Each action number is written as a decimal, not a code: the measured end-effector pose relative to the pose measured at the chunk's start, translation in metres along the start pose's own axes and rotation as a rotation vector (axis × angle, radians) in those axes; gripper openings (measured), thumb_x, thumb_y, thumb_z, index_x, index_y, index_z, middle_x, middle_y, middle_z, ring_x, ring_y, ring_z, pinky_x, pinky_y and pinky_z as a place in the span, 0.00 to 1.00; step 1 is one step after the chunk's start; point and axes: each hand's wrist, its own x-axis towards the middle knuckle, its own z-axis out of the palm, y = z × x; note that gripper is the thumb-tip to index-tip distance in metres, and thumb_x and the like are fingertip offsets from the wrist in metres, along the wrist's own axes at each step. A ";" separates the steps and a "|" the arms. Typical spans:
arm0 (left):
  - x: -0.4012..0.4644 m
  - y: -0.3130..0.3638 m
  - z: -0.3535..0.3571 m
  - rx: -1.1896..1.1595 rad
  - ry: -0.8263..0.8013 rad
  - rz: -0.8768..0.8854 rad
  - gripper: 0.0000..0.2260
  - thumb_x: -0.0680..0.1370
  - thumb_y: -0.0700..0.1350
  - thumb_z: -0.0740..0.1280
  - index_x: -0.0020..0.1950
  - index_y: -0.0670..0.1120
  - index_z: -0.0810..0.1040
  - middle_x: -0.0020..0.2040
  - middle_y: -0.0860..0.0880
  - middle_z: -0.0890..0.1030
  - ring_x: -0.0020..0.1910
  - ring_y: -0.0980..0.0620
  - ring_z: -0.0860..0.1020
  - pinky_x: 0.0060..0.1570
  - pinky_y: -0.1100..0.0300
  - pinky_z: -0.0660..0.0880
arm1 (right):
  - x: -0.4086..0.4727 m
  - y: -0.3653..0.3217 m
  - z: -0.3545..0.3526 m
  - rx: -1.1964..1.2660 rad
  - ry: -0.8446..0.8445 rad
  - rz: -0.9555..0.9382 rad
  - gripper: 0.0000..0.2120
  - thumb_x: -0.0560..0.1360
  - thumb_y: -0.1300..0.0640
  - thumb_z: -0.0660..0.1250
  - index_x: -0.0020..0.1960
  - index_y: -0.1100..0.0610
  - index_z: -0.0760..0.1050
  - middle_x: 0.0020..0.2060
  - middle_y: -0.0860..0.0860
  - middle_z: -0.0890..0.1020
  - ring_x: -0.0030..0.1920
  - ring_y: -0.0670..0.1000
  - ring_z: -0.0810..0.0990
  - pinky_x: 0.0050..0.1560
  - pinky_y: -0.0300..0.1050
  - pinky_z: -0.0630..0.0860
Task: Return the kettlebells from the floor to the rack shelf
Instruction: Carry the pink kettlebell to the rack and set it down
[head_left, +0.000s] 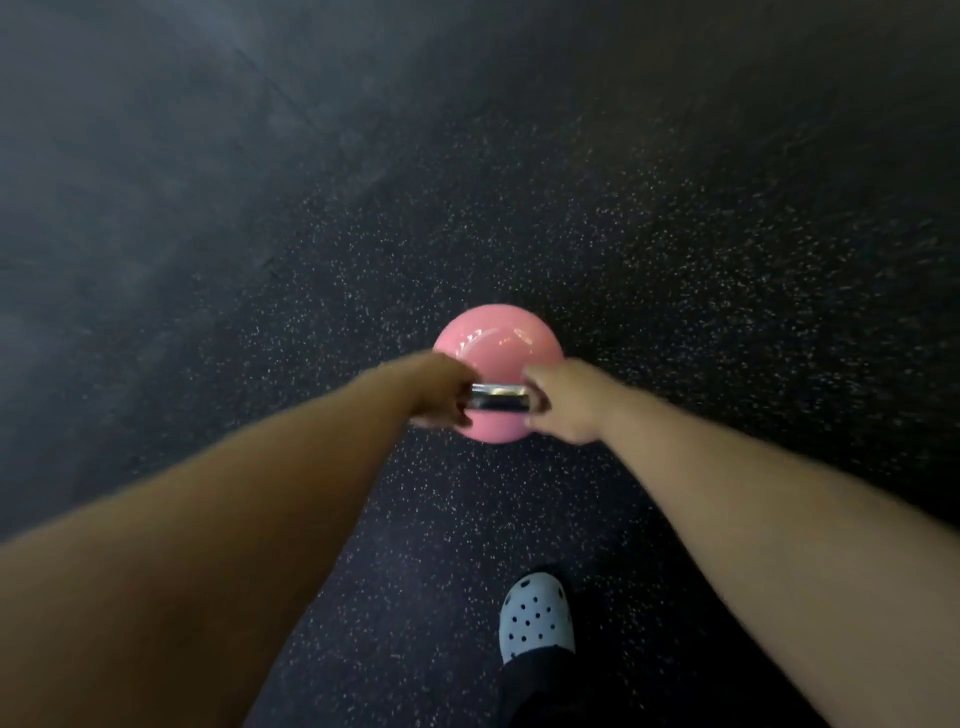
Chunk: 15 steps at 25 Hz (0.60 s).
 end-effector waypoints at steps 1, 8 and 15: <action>-0.008 0.011 0.011 0.015 -0.019 0.045 0.09 0.74 0.48 0.72 0.53 0.53 0.78 0.45 0.53 0.79 0.45 0.51 0.76 0.43 0.57 0.69 | -0.019 0.003 0.011 0.019 0.003 -0.012 0.11 0.74 0.56 0.71 0.44 0.48 0.69 0.45 0.49 0.79 0.43 0.50 0.77 0.43 0.46 0.71; -0.010 0.184 -0.009 0.141 0.005 0.211 0.05 0.68 0.49 0.72 0.41 0.57 0.78 0.35 0.56 0.79 0.34 0.58 0.76 0.31 0.60 0.68 | -0.160 0.089 0.000 0.162 0.265 0.121 0.08 0.68 0.50 0.73 0.47 0.49 0.80 0.35 0.44 0.77 0.39 0.48 0.79 0.40 0.41 0.71; -0.028 0.457 0.009 0.248 0.052 0.544 0.05 0.66 0.51 0.69 0.40 0.54 0.80 0.33 0.54 0.79 0.34 0.54 0.78 0.30 0.60 0.70 | -0.381 0.236 0.001 0.297 0.631 0.385 0.11 0.63 0.45 0.68 0.38 0.51 0.79 0.37 0.50 0.84 0.41 0.53 0.83 0.39 0.42 0.76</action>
